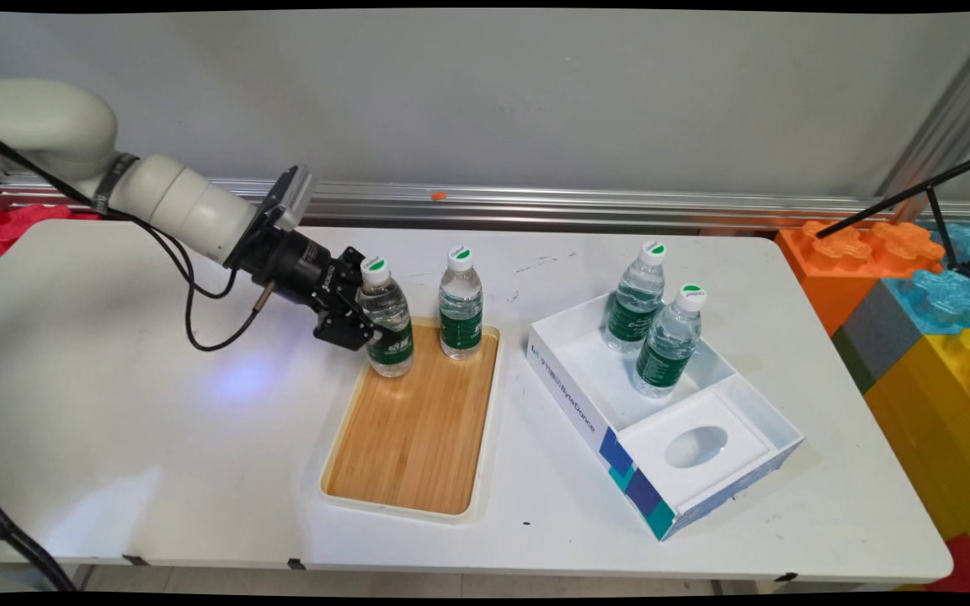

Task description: Place the picked object on the tray

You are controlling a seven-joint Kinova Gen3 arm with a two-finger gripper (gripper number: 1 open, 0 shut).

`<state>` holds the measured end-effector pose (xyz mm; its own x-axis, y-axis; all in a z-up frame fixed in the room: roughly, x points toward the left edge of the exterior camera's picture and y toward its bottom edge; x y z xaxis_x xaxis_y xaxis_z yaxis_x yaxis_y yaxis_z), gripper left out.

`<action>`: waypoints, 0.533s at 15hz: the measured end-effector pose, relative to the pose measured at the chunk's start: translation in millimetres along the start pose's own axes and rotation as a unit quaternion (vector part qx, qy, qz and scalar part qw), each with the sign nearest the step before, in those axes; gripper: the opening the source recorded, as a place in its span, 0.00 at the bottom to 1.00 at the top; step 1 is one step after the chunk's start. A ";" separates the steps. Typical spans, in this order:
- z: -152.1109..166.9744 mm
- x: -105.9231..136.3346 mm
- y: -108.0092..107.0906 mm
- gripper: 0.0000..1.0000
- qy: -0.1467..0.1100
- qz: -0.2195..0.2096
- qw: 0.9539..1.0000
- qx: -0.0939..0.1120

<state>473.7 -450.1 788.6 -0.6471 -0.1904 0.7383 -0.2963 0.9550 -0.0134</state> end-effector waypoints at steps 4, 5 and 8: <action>6.5 -7.3 -1.2 0.00 0.002 0.005 1.000 -0.004; 8.2 -8.8 -1.6 0.00 0.003 0.007 1.000 -0.005; 11.3 -12.2 -2.3 0.00 0.003 0.011 1.000 -0.006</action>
<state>474.4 -452.5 772.0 -0.6483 -0.1686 0.7425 -0.2737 0.9616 -0.0207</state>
